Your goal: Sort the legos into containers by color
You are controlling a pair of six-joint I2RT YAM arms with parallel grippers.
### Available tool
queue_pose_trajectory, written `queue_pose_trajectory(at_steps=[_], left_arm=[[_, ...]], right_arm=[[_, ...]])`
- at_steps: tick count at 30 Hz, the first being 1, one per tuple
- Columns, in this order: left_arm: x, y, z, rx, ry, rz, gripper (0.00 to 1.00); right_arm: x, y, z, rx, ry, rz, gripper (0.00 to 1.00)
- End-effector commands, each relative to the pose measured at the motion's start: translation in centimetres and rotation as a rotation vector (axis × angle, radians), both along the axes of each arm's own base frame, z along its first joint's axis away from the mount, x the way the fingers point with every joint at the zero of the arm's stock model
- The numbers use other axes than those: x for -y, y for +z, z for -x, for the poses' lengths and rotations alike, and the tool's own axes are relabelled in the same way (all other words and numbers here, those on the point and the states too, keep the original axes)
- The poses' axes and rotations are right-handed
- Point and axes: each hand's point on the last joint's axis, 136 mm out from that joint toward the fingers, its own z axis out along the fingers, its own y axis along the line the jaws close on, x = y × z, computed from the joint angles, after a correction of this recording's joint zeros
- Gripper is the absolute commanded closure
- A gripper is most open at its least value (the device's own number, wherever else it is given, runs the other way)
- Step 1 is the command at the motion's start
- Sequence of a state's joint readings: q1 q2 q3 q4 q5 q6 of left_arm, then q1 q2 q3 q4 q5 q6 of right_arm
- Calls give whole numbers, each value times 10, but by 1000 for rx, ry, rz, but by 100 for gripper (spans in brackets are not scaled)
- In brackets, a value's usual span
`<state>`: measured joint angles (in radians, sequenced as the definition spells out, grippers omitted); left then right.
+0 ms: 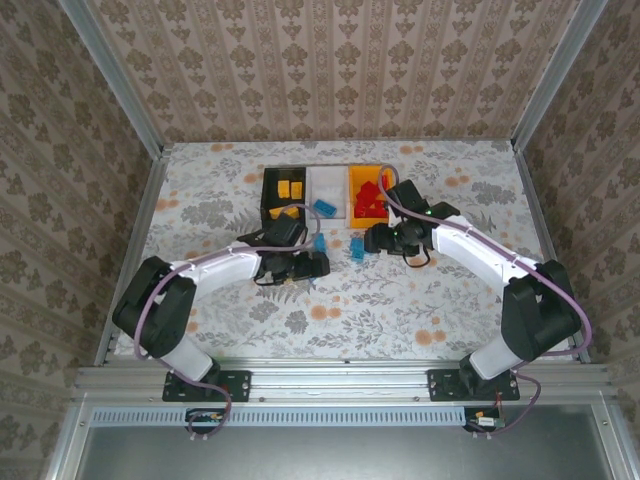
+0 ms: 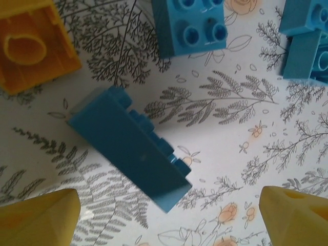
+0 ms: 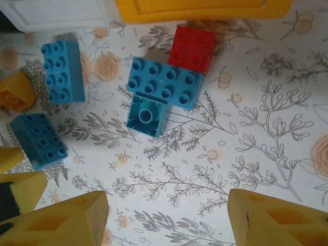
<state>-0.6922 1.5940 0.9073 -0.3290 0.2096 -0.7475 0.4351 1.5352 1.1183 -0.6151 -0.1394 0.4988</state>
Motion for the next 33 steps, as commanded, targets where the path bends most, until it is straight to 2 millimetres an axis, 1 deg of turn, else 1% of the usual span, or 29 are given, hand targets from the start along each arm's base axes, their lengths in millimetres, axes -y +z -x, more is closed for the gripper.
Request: queue_pose_trajectory(at_steps=[1, 4, 8, 11, 18, 21, 23, 29, 33], left_arm=[[11, 9, -11, 16, 13, 15, 13], [12, 5, -12, 18, 4, 5, 20], [10, -2, -13, 14, -10, -22, 23], [10, -6, -12, 5, -33, -35, 32], [12, -12, -4, 2, -112, -94, 43], [11, -14, 0, -2, -129, -110, 52], [11, -15, 2, -4, -134, -104, 61], [10, -10, 4, 5, -133, -96, 62], [10, -6, 5, 16, -145, -90, 69]], right_arm=[[-6, -1, 3, 2, 5, -35, 35], [-7, -5, 3, -7, 12, -29, 35], [-8, -5, 1, -8, 17, -29, 35], [-8, -8, 1, -11, 18, -29, 34], [-9, -10, 3, -23, 7, -40, 34], [-9, -7, 3, -15, 5, -39, 34], [-8, -5, 3, -10, 0, -37, 34], [-7, -1, 4, -3, -3, -36, 34], [-7, 0, 6, -1, -3, -32, 34]])
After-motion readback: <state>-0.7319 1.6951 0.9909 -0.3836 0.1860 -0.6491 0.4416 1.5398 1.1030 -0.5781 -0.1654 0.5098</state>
